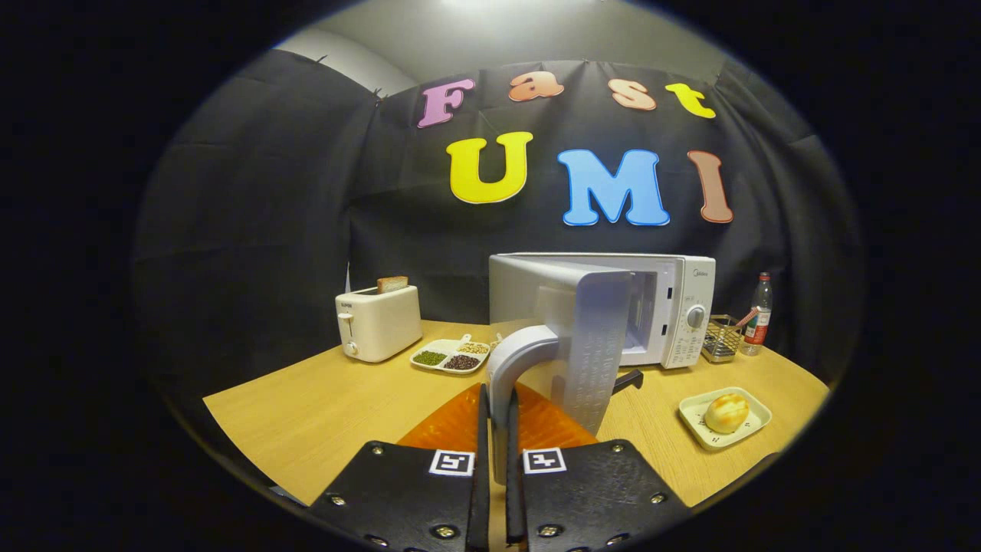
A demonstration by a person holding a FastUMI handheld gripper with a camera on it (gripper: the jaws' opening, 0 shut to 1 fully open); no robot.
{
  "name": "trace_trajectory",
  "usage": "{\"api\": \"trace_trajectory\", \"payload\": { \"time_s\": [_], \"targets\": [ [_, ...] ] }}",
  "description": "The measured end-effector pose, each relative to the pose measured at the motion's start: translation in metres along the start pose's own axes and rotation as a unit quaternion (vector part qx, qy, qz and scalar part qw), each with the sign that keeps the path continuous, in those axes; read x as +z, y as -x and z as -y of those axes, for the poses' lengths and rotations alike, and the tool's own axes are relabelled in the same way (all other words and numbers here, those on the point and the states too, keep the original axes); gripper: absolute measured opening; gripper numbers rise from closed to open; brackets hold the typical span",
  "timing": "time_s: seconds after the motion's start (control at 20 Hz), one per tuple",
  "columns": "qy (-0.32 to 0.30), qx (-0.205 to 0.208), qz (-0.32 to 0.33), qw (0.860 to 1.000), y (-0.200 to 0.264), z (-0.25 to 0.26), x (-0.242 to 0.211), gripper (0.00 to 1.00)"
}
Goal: Open the microwave, put the food inside, and close the microwave door.
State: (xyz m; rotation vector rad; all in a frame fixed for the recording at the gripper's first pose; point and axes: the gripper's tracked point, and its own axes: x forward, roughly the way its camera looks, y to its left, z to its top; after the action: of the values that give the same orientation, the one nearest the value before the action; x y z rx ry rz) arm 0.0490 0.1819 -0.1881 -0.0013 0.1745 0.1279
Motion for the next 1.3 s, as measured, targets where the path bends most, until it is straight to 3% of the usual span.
{"api": "trace_trajectory", "payload": {
  "time_s": [0.35, 0.6, 0.7, 0.75, 0.85, 0.9, 1.0, 1.3],
  "targets": [
    [-0.001, -0.071, 0.038, 0.997, -0.007, -0.058, 0.002, 0.09],
    [-0.006, -0.105, 0.034, 0.994, -0.009, -0.071, -0.001, 0.09],
    [-0.012, -0.093, 0.029, 0.995, -0.001, -0.078, 0.0, 0.1],
    [-0.019, -0.064, 0.035, 0.997, 0.005, -0.09, 0.005, 0.12],
    [-0.02, -0.026, 0.04, 0.999, 0.024, -0.104, 0.014, 0.55],
    [-0.018, -0.005, 0.044, 0.999, 0.034, -0.108, 0.018, 0.7],
    [-0.018, 0.024, 0.042, 0.999, 0.047, -0.101, 0.024, 0.93],
    [0.007, -0.006, 0.031, 0.999, 0.06, 0.005, 0.032, 0.97]
  ]
}}
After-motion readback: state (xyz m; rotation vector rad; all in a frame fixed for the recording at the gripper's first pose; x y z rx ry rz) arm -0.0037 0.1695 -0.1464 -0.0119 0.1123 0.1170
